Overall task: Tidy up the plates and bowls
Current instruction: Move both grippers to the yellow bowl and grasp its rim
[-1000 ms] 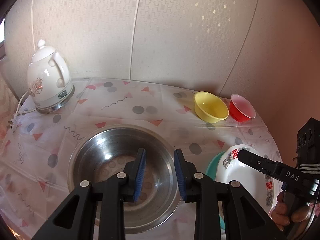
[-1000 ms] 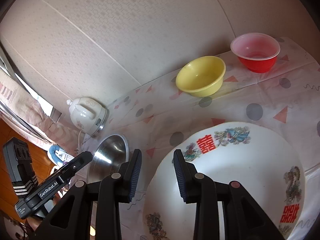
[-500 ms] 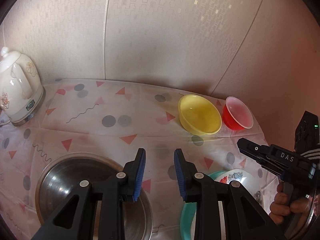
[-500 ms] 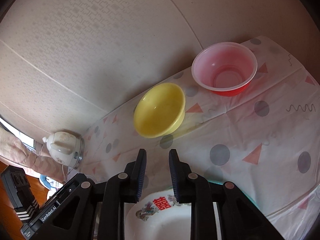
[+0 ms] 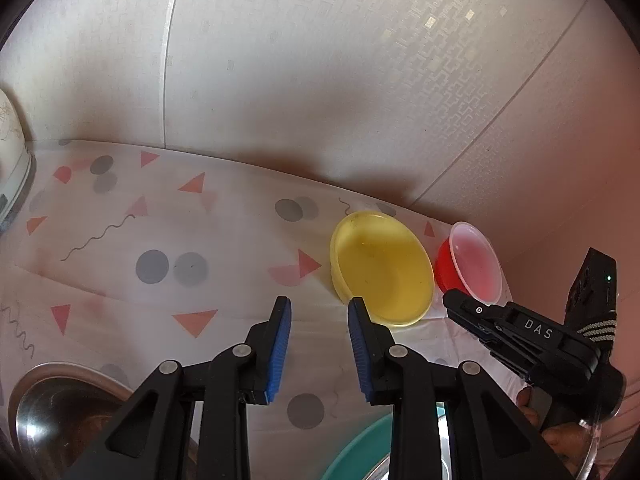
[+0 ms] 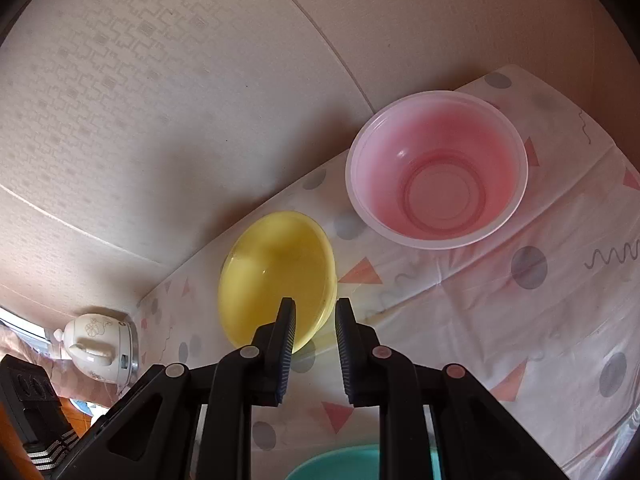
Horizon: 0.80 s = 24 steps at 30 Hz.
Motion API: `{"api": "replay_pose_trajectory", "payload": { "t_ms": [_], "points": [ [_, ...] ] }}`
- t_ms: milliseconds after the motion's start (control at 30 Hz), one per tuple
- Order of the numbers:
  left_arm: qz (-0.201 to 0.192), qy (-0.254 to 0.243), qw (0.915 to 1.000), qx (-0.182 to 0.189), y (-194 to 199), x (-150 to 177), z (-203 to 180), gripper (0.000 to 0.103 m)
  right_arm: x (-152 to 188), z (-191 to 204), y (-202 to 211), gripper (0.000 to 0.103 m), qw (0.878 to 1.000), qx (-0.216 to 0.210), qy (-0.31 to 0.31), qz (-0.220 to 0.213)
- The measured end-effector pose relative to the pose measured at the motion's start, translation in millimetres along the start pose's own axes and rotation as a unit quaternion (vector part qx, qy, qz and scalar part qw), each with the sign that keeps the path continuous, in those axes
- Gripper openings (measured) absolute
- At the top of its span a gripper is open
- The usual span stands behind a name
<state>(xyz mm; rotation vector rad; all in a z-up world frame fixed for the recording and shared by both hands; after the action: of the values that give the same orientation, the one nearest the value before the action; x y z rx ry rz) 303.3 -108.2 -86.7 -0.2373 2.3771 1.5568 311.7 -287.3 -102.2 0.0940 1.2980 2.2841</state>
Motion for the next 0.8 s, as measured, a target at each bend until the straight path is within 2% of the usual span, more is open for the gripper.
{"api": "replay_pose_trajectory", "payload": {
  "t_ms": [267,567,600,633,667,800],
  "points": [
    [0.011,0.004,0.9999,0.005,-26,-16,-9,0.03,-8,-2,-15,0.019,1.0,0.02,0.002,0.006],
    [0.033,-0.01,0.9993,-0.017,-58,-28,-15,0.03,-10,-1,-27,0.017,1.0,0.014,0.012,0.021],
    [0.036,-0.01,0.9992,-0.018,-61,-28,-14,0.028,-10,1,-28,0.016,1.0,0.015,0.015,0.022],
    [0.038,-0.011,0.9991,-0.014,-63,-28,-13,0.018,-9,2,-29,0.016,0.999,0.017,0.02,0.023],
    [0.04,-0.015,0.999,-0.01,-65,-27,-14,0.013,-8,5,-32,0.016,0.999,0.018,0.025,0.024],
    [0.03,-0.034,0.9989,-0.015,-58,-20,-15,0.012,-5,11,-37,0.015,0.998,0.026,0.042,0.029]
  ]
}}
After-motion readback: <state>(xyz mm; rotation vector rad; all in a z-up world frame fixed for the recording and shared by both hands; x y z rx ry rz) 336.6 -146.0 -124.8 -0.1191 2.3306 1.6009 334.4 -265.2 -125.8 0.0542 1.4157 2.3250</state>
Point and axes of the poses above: each gripper's, at about its wrist camera, not at the fingertips, and y roughly against the way its jaws point, z to its left, x to its underside, the point moved 8 cm from there along -y, roughly the way its jaws point, and after that the axes turned 11 degrees about z, right-handed, at the moved point
